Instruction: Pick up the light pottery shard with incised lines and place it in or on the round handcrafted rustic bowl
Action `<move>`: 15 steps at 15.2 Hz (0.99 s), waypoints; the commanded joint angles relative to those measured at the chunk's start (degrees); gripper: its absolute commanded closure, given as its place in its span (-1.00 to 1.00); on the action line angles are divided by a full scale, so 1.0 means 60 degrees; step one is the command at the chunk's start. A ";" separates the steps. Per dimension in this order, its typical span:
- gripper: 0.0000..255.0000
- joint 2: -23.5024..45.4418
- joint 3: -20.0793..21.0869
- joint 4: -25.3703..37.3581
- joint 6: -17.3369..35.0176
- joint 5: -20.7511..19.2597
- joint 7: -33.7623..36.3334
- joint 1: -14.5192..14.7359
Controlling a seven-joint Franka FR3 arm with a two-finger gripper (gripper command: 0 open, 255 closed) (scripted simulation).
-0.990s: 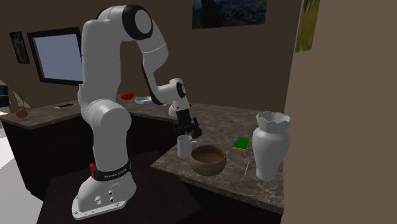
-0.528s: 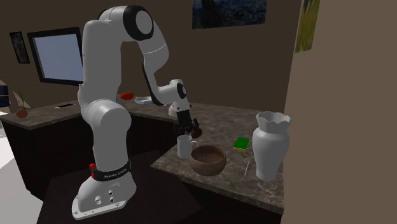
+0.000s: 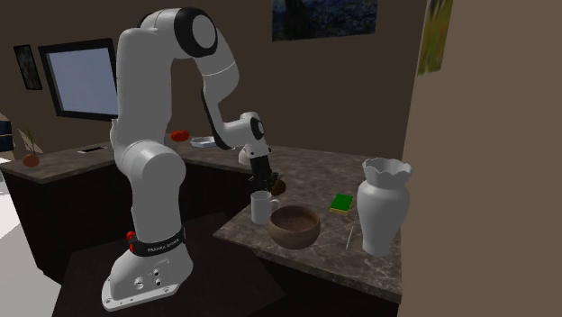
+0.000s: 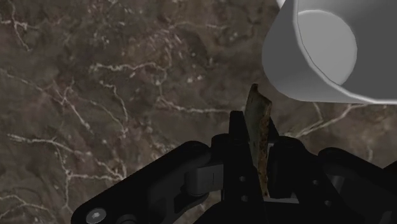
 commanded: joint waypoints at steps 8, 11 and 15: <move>1.00 -0.0758 0.0113 0.0005 -0.0609 0.0615 -0.0606 -0.0006; 1.00 -0.1113 0.0145 0.0043 -0.0933 0.0889 -0.0887 0.0008; 1.00 -0.1559 0.0168 0.0128 -0.1381 0.1217 -0.1235 0.0038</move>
